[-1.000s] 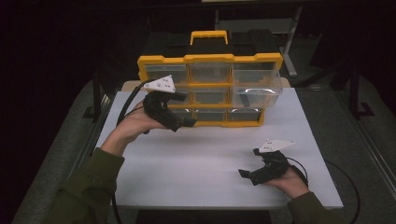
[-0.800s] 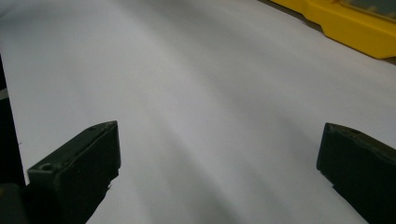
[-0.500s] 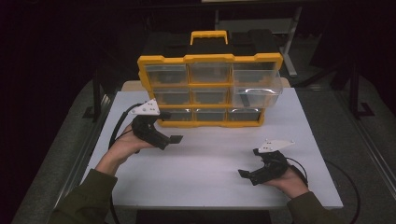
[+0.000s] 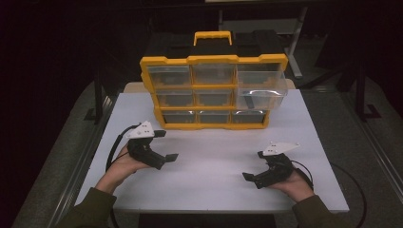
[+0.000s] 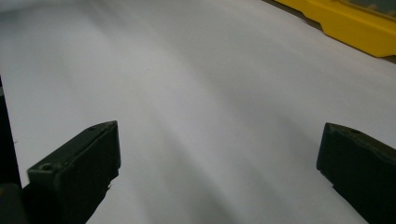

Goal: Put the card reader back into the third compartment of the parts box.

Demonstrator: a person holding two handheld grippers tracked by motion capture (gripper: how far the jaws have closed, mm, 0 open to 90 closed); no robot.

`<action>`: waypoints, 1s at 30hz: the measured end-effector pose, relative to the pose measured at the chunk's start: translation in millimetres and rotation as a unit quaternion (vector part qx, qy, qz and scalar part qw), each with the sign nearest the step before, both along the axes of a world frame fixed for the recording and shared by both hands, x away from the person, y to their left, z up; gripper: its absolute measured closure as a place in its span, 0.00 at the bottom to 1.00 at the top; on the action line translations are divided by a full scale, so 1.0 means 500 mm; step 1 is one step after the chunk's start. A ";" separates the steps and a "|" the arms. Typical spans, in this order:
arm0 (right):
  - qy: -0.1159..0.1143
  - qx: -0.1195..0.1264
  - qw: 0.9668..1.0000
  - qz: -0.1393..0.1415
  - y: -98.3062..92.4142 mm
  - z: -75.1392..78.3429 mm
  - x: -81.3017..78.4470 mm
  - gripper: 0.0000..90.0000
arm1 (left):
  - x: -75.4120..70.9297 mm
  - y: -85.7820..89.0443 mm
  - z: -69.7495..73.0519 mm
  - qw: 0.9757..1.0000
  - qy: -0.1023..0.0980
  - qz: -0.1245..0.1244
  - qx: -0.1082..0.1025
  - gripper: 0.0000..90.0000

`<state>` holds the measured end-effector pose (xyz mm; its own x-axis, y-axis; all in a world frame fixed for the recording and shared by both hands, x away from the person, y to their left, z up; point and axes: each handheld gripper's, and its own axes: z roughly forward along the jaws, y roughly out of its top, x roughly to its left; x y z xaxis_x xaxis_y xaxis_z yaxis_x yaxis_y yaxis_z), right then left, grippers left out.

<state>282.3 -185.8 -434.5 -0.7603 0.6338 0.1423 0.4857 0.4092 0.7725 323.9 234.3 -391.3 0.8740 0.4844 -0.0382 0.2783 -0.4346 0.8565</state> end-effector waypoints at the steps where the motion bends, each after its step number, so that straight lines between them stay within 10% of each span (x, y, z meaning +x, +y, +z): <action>1: 0.000 0.000 1.000 0.000 0.000 0.000 0.000 0.00 | -0.003 0.003 -0.007 1.000 0.000 0.004 -0.001 0.00; 30: -0.004 -0.005 1.000 -0.003 -0.001 -0.006 -0.001 0.00 | -0.041 0.064 -0.093 0.999 0.015 0.030 0.031 0.00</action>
